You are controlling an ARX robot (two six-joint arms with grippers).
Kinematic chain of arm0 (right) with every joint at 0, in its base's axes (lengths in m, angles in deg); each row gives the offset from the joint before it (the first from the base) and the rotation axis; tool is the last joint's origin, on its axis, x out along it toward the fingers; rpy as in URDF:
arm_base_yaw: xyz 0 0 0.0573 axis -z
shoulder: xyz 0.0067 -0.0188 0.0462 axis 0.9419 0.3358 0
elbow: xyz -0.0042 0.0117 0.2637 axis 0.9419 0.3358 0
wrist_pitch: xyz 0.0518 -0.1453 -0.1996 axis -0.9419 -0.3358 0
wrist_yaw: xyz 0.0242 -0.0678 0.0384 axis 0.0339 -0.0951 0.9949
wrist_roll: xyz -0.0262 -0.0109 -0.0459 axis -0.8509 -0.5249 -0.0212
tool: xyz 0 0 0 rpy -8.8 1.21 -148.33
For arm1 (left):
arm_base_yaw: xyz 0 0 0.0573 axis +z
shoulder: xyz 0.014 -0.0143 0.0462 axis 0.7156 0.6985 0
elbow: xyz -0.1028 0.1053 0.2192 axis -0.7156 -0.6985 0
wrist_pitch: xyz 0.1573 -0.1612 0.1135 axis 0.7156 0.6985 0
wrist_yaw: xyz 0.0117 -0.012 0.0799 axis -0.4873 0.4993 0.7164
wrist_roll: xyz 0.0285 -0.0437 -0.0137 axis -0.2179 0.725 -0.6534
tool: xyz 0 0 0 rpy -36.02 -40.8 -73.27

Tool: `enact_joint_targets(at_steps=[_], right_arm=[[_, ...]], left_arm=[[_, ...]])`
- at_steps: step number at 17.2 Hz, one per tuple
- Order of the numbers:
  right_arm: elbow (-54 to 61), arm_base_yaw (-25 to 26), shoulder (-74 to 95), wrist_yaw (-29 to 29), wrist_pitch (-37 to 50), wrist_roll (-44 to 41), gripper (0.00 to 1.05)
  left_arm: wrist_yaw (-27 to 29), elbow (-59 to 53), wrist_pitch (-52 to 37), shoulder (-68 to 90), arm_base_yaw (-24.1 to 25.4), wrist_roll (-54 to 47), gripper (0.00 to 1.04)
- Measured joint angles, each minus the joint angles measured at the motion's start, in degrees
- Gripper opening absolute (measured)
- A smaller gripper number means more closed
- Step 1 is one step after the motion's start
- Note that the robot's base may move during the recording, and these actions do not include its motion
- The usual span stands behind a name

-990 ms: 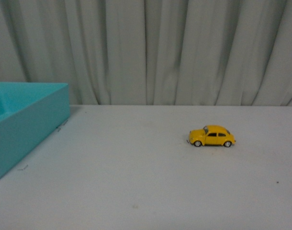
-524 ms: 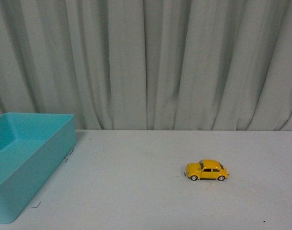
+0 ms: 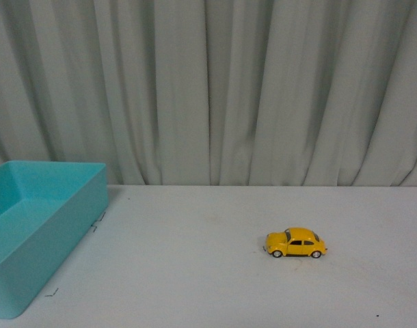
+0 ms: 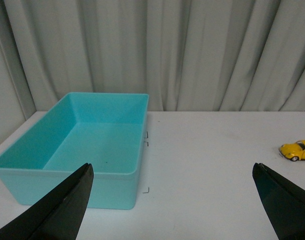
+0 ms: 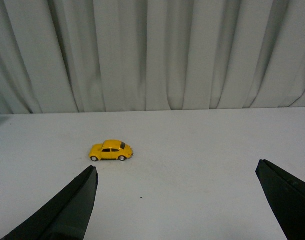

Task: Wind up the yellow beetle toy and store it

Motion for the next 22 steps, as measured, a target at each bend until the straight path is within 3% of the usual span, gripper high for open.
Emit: enact_joint_targets(at_steps=[22], right_arm=[[0.0, 0.0, 0.0, 0.0, 0.0, 0.0, 0.98]], left_arm=[[0.0, 0.0, 0.0, 0.0, 0.0, 0.0, 0.98]])
